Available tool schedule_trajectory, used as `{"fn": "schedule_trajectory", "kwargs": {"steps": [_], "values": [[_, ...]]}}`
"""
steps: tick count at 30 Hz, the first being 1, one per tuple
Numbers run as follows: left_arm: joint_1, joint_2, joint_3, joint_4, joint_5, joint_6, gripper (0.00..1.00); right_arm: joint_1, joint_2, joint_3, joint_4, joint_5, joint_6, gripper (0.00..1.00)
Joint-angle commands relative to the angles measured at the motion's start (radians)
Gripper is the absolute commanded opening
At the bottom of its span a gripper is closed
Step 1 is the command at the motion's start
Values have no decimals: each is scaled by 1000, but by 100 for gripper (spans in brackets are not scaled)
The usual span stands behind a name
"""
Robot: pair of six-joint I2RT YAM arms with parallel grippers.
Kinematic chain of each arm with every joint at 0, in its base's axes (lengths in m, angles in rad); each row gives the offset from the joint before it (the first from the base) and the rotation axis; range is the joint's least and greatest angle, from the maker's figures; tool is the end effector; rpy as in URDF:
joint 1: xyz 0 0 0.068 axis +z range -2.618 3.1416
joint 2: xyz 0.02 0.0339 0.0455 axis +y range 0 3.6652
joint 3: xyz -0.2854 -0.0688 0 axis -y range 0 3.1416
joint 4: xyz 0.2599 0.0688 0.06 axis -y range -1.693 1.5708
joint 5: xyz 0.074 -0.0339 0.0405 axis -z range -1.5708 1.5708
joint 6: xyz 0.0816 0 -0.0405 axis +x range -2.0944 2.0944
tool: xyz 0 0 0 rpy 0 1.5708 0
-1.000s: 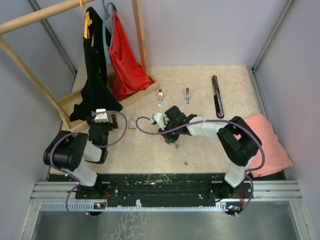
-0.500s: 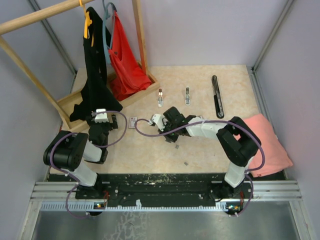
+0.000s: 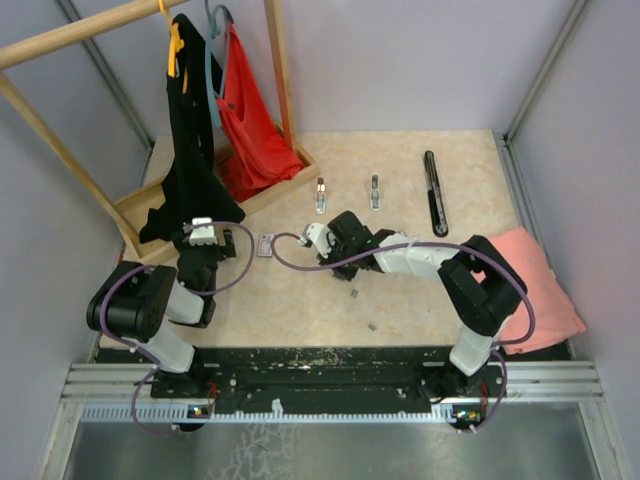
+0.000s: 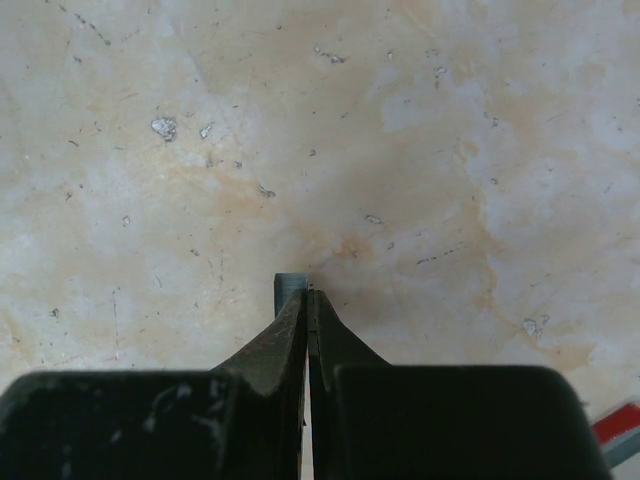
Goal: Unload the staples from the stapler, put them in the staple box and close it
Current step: Pick up the staple from the center of the board, then place the staple in the staple box.
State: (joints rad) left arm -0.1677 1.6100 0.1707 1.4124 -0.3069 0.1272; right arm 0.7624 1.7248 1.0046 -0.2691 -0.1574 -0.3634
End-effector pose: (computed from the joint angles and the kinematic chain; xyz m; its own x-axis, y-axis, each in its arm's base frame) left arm 0.2767 -0.0218 0.1448 -0.0439 0.1301 -0.9905 -0.1342 0.9817 0.1349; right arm 0.2686 0.2742 0.1400 -0.3003 -0.7722 -0.5600 -0.9106 0.4069 -0.0728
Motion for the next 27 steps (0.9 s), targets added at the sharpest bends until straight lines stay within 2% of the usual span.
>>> {"fn": "schedule_trajectory", "kwargs": {"steps": [1,22,27], "values": [[5,1,13,23,0,-18,100,-32,-92,25,51,-6,39,0],[5,2,13,23,0,-18,100,-306,-200,-13,142,-18,193,0],[5,2,14,23,0,-17,100,-324,-179,-7,148,10,196,0]]}}
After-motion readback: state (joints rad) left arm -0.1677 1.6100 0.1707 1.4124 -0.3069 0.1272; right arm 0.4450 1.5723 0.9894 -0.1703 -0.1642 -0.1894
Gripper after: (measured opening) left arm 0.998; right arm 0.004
